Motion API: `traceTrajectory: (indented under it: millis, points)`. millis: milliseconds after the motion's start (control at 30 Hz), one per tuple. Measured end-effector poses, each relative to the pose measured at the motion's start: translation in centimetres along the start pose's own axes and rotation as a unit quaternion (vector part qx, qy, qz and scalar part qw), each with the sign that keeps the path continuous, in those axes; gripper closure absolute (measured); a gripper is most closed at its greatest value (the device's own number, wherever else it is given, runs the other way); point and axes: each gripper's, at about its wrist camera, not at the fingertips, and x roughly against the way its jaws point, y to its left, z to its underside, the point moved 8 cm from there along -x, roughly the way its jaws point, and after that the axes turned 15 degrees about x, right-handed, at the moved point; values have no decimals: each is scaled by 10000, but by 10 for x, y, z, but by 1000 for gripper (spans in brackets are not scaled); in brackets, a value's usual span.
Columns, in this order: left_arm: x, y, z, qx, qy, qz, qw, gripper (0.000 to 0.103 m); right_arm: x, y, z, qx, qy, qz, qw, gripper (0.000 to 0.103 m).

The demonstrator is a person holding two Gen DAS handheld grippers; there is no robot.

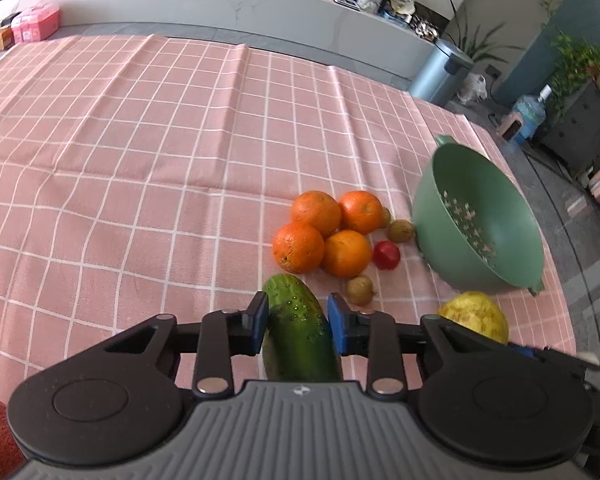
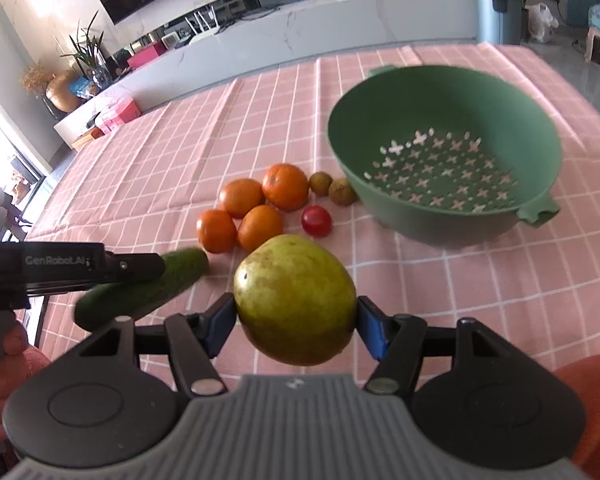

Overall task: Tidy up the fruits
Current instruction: 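Lift the cucumber with the left tool while the right tool lifts the pear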

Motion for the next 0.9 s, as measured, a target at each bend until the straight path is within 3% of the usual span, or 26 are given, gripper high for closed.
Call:
traceTrajectory:
  millis: [233, 267, 300, 333, 367, 433, 567, 633, 767, 900]
  points:
    - [-16, 8, 33, -230, 773, -348, 9961, 73, 8, 3, 9, 17, 4, -79, 10000, 42]
    - [-19, 10, 36, -231, 868, -390, 9952, 86, 7, 3, 11, 3, 34, -93, 10000, 42]
    - [-21, 11, 39, -227, 916, -408, 9947, 89, 6, 3, 13, -11, 60, -102, 9999, 42]
    - [-20, 10, 38, -209, 899, -335, 9952, 100, 4, 3, 16, -28, 98, -113, 9999, 42]
    - [-20, 10, 37, -191, 928, -356, 9949, 100, 2, 3, 18, -46, 132, -125, 9998, 42]
    - [-22, 11, 36, -141, 993, -347, 9944, 96, -2, 2, 22, -96, 200, -149, 9996, 42]
    - [-26, 11, 36, -158, 1054, -405, 9935, 68, -8, 0, 28, -169, 292, -172, 9993, 42]
    - [-29, 11, 39, -86, 1148, -349, 9927, 62, -10, -1, 30, -205, 332, -176, 9991, 42]
    - [-38, 5, 47, -51, 1310, -197, 9912, 55, -14, -3, 33, -264, 391, -181, 9987, 42]
    - [-48, -1, 52, 20, 1438, -40, 9896, 57, -15, -4, 34, -301, 416, -175, 9985, 42]
